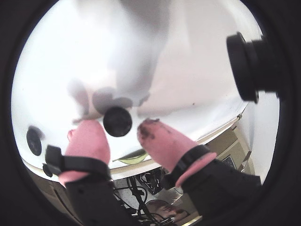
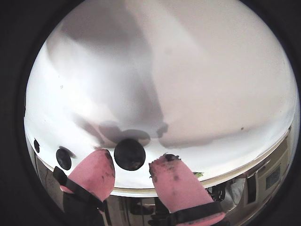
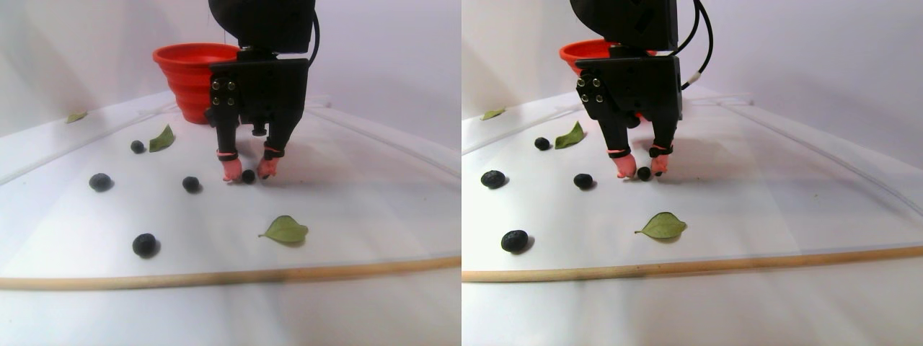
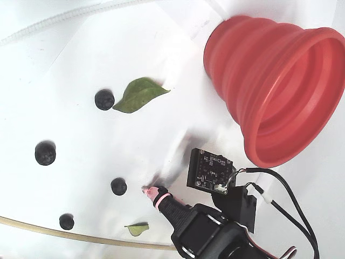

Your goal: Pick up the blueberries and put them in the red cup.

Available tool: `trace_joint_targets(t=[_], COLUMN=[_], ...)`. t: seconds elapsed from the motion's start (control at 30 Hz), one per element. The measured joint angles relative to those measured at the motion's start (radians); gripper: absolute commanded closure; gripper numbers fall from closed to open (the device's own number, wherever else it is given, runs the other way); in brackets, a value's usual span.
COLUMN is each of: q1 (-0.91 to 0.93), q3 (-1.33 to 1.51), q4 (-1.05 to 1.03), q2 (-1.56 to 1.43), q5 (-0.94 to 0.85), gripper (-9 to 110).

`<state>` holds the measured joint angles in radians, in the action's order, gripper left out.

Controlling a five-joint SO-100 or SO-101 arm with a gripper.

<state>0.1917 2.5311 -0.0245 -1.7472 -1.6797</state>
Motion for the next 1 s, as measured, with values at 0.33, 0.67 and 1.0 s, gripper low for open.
trace_joint_targets(t=[0.33,0.67,1.0], q1=[0.000,0.000,0.000], q3=[-0.002,-0.002,-0.002], q4=[0.032,0.038,0.035], q2=[0.034,0.041,0.037], q5=[0.000,0.011,0.011], gripper=[89,91,92])
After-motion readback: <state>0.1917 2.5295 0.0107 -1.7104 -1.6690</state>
